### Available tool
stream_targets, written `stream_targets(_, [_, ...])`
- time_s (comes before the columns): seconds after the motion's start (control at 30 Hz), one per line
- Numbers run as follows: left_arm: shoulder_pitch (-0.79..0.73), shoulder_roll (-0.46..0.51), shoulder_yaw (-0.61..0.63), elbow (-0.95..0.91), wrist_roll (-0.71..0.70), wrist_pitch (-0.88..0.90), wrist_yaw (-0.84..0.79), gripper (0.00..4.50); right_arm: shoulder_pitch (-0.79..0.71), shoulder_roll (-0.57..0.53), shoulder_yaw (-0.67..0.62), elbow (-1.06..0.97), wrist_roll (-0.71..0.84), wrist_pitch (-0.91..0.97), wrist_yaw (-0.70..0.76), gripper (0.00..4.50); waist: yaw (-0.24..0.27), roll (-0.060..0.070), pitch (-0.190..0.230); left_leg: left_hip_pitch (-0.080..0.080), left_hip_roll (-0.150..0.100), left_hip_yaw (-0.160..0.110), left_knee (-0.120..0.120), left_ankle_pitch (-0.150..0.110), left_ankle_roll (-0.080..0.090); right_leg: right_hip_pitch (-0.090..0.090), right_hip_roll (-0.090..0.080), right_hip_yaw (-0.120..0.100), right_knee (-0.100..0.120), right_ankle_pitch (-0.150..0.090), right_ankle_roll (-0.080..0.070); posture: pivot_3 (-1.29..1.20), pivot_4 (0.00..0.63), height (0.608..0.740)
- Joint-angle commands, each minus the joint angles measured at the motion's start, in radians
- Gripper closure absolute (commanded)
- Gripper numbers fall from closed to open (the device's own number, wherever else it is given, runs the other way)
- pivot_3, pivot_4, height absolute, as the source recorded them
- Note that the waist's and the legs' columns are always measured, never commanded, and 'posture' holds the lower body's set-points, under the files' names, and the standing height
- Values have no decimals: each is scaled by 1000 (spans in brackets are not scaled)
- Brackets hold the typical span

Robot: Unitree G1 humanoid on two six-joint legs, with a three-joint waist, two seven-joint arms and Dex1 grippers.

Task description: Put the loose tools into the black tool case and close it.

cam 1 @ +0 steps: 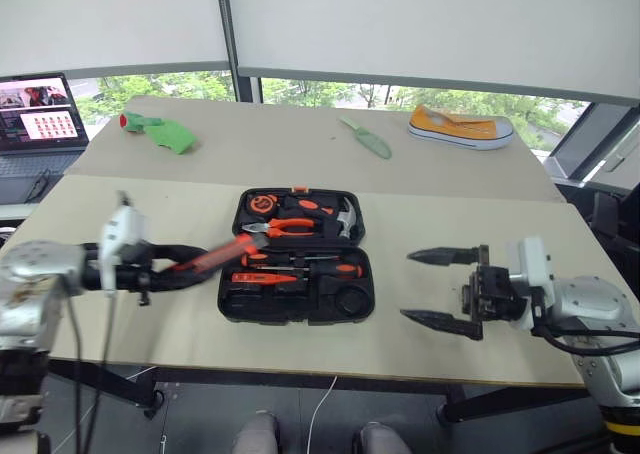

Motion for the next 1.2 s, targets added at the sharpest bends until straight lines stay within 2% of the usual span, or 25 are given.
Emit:
stream_targets(0.03, [-100,-32,-131,-31,122,-41,-6,2770,23,-21,-30,-25,-13,-11,11,0,-7,0,0,0,1,-1,0,0,0,0,2,0,0,0,0,0,150,740])
stream_targets(0.1, [-139,-72,-198,-23,197,-68,28,2770,35,-17,-36,-33,-14,-9,-1,0,-9,0,0,0,1,-4,0,0,0,0,4,0,2,0,0,0,150,740])
stream_targets(0.2, [-153,-110,-236,6,253,-109,66,2770,59,-8,-49,-57,-13,-9,-22,0,-11,0,0,0,1,-5,1,0,0,0,4,1,4,0,-1,0,150,740])
stream_targets(0.47, [-150,-98,-294,41,350,-190,51,2770,86,1,-63,-84,-12,-10,-58,0,-10,1,0,0,0,-6,5,0,0,2,4,1,4,0,0,0,150,740])
stream_targets(0.53, [-148,-102,-283,64,346,-222,56,1763,83,3,-62,-82,-14,-11,-61,0,-10,1,0,0,0,-6,6,0,1,2,4,1,5,0,0,0,150,740])
stream_targets(0.6, [-145,-109,-261,72,311,-228,49,1269,69,10,-59,-71,-14,-13,-70,0,-12,1,0,0,0,-7,6,1,1,2,4,1,6,0,0,0,150,740])
stream_targets(0.7, [-170,-131,-211,102,251,-246,43,105,45,20,-58,-55,-8,-10,-79,0,-15,1,0,0,0,-7,6,1,1,2,4,1,6,0,0,0,150,740])
stream_targets(0.77, [-194,-160,-160,127,187,-245,43,37,34,28,-61,-46,-3,-8,-84,0,-13,1,0,0,0,-7,6,1,1,2,4,1,7,0,0,0,150,740])
stream_targets(0.9, [-200,-200,-85,118,18,-106,-13,37,20,41,-68,-16,3,-6,-88,0,-8,0,0,-1,0,-7,8,1,1,2,4,1,7,0,0,0,150,740])
stream_targets(1.0, [-162,-210,-93,104,18,-104,-20,783,17,55,-65,3,-5,-14,-89,0,-8,0,0,0,0,-7,9,1,1,2,4,1,8,0,0,0,150,740])
stream_targets(1.2, [-110,-239,-149,130,130,-165,50,2977,15,85,-47,8,-19,-21,-103,0,-9,0,0,0,0,-8,10,1,2,2,4,1,10,0,0,0,150,740])
